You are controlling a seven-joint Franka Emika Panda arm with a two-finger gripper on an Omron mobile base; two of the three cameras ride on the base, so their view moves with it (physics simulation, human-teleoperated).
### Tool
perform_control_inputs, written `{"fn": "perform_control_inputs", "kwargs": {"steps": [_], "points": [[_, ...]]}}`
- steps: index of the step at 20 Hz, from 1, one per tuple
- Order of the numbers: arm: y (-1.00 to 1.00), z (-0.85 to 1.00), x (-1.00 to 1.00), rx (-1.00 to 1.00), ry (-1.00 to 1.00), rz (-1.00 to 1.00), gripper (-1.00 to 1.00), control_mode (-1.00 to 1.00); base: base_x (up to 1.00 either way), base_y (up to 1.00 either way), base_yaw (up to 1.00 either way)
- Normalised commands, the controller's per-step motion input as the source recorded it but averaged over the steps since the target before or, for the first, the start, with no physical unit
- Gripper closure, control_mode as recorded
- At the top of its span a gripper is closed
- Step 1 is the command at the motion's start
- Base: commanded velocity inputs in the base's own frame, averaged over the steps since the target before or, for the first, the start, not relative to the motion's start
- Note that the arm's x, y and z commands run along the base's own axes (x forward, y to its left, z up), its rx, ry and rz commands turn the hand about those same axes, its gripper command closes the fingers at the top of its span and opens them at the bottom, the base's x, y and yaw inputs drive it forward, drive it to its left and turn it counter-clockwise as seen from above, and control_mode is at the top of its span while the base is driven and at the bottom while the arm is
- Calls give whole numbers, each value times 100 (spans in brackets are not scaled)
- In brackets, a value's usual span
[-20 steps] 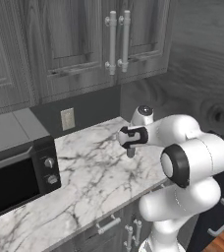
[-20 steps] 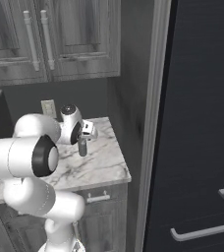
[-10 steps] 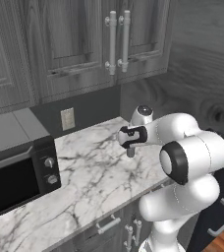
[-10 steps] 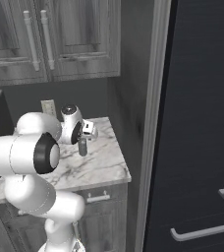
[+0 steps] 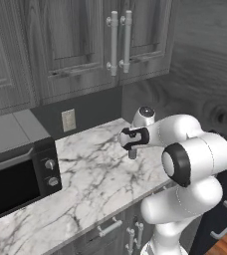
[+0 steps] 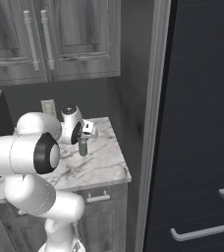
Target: Place the drinks on the dining counter in a tight cluster.
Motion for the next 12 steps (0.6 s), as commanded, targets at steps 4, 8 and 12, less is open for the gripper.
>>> {"fn": "perform_control_inputs", "kwargs": {"steps": [4, 8, 12], "points": [[0, 1, -45, 0, -10, 0, 100, -100, 0, 0, 0], [0, 21, -91, 1, -20, 0, 100, -100, 0, 0, 0], [0, 55, -69, 0, -14, 0, 100, -100, 0, 0, 0]]}}
